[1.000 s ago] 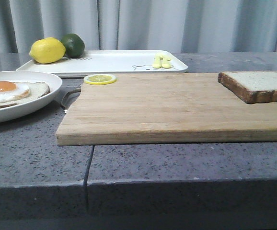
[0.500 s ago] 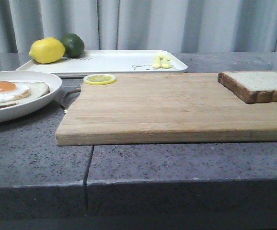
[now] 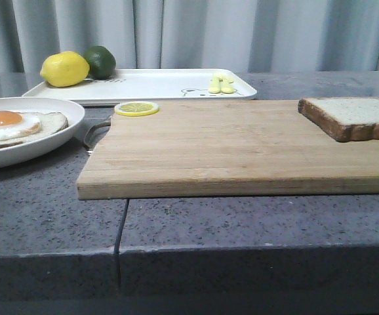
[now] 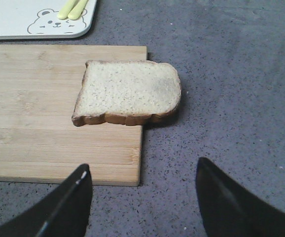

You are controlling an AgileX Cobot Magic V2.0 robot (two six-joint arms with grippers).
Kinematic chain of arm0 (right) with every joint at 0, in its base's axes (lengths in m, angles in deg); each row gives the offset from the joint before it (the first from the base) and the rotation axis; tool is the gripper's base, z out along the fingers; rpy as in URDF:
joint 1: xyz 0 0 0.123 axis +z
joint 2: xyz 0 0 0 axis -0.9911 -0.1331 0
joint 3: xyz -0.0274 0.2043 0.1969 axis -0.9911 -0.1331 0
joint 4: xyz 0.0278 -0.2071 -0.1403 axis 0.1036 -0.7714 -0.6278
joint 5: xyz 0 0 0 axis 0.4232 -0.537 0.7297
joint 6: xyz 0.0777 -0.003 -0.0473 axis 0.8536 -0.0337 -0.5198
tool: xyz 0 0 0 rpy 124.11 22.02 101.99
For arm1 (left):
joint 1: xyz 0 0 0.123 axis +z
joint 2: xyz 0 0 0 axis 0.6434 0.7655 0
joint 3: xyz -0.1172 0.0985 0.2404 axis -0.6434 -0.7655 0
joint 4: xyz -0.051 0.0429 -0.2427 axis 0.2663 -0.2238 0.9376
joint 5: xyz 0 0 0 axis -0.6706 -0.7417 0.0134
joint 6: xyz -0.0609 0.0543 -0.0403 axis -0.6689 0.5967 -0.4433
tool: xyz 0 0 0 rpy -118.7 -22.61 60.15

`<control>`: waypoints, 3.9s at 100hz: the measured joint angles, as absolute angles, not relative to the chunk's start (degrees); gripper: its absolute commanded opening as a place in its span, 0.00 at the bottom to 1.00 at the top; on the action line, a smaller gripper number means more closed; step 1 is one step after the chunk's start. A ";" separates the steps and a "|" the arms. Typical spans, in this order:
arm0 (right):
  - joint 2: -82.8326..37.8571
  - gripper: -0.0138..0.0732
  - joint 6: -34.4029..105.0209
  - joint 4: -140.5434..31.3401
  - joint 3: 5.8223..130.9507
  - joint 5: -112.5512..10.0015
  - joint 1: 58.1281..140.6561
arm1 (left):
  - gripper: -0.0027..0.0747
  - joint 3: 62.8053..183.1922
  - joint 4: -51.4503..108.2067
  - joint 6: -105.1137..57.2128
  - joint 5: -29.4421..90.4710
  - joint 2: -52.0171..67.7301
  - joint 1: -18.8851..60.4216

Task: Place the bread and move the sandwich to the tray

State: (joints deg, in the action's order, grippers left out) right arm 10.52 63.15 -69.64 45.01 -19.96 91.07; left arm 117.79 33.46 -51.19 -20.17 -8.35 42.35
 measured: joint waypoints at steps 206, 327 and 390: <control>-8.83 0.70 28.68 -28.29 45.01 -33.70 70.38 | 0.83 117.79 33.46 -51.15 -20.17 -8.35 42.35; -39.28 0.70 -6.93 10.45 45.01 -36.42 64.58 | 0.83 117.79 33.46 -51.15 -20.17 -8.35 42.35; -39.79 0.70 -8.32 13.60 45.01 -37.27 64.58 | 0.83 117.79 33.46 -51.15 -20.17 -8.35 42.35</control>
State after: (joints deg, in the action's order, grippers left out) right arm -39.79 -8.32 13.60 45.01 -37.27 64.58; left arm 117.79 33.46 -51.15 -20.17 -8.35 42.35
